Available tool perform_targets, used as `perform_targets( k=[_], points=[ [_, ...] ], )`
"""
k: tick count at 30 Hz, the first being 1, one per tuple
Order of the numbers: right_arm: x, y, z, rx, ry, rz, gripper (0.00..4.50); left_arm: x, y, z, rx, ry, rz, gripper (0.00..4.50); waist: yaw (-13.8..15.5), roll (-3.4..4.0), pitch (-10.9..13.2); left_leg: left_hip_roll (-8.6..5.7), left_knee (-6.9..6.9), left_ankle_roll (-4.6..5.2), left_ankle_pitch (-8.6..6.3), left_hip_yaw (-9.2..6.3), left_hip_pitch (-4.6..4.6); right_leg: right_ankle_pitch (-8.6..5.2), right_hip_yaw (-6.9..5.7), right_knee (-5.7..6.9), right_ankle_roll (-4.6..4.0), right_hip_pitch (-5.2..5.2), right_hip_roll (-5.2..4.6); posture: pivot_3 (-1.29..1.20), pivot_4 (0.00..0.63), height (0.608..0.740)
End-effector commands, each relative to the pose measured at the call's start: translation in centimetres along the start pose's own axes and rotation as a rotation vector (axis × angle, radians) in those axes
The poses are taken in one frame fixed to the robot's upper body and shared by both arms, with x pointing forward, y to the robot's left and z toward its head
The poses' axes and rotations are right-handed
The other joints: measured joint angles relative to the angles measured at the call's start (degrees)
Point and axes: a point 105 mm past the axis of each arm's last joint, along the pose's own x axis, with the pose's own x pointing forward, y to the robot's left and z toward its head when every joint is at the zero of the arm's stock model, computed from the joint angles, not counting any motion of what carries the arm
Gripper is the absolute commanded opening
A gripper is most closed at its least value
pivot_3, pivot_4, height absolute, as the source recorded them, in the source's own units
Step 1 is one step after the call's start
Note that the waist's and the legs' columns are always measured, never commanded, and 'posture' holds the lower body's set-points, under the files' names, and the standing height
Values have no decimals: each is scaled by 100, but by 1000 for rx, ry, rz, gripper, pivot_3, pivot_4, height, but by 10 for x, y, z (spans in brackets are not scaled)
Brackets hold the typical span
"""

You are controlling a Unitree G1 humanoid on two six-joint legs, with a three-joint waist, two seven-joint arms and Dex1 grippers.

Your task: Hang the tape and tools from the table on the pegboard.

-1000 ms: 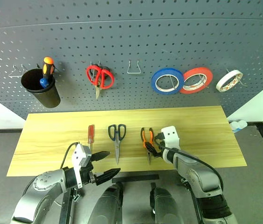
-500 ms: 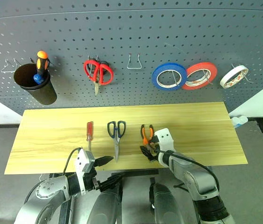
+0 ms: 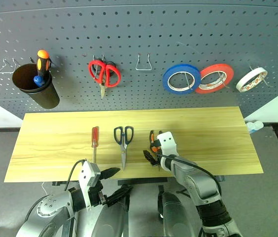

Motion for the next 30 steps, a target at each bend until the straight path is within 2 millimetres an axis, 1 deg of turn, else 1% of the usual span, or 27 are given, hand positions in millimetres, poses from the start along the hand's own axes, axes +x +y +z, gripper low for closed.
perform_targets(
  k=[1,3,8,12,14,18,26,30],
  points=[
    [-1,-2,2,-19,-11,-30,4468,0,-10,2,-7,-15,-22,4419,52,2,16,0,-1,0,0,0,0,0,0,0,0,-2,0,159,398,738],
    [-1,-6,3,-14,-15,-59,4468,0,-11,1,-10,-13,-21,4419,80,2,24,1,-2,0,0,0,-3,0,0,-1,0,-5,0,158,399,738],
    [-3,-13,14,-42,-51,-141,4468,0,-12,-2,-16,-8,-22,4419,84,-3,55,0,-1,-1,0,0,-9,0,0,-5,0,-8,-1,155,399,738],
    [-8,-16,22,-37,-87,-222,4468,0,-11,-2,-16,-7,-23,4419,75,-1,72,0,-4,-2,0,0,-28,0,-1,-4,0,-29,0,152,400,738],
    [-11,-15,23,-31,-96,-246,4468,0,-11,-2,-16,-6,-23,4419,76,-1,75,0,-3,-3,1,0,-41,0,-1,-3,1,-42,1,151,401,738],
    [-12,-10,21,-25,-92,-260,4468,0,-11,-2,-15,-4,-24,4419,78,0,85,0,-3,-6,2,0,-52,1,-2,-2,1,-54,2,152,404,738],
    [-13,-11,18,-24,-66,-270,4468,-1,-11,-2,-16,-2,-24,4419,75,5,114,0,-2,-6,3,0,-64,1,-3,0,1,-67,2,151,404,738],
    [-13,-7,17,-21,-48,-257,4468,0,-12,-1,-16,-6,-25,4419,73,6,118,0,-2,-11,6,0,-80,2,-3,7,1,-81,3,151,406,738]
  ],
)
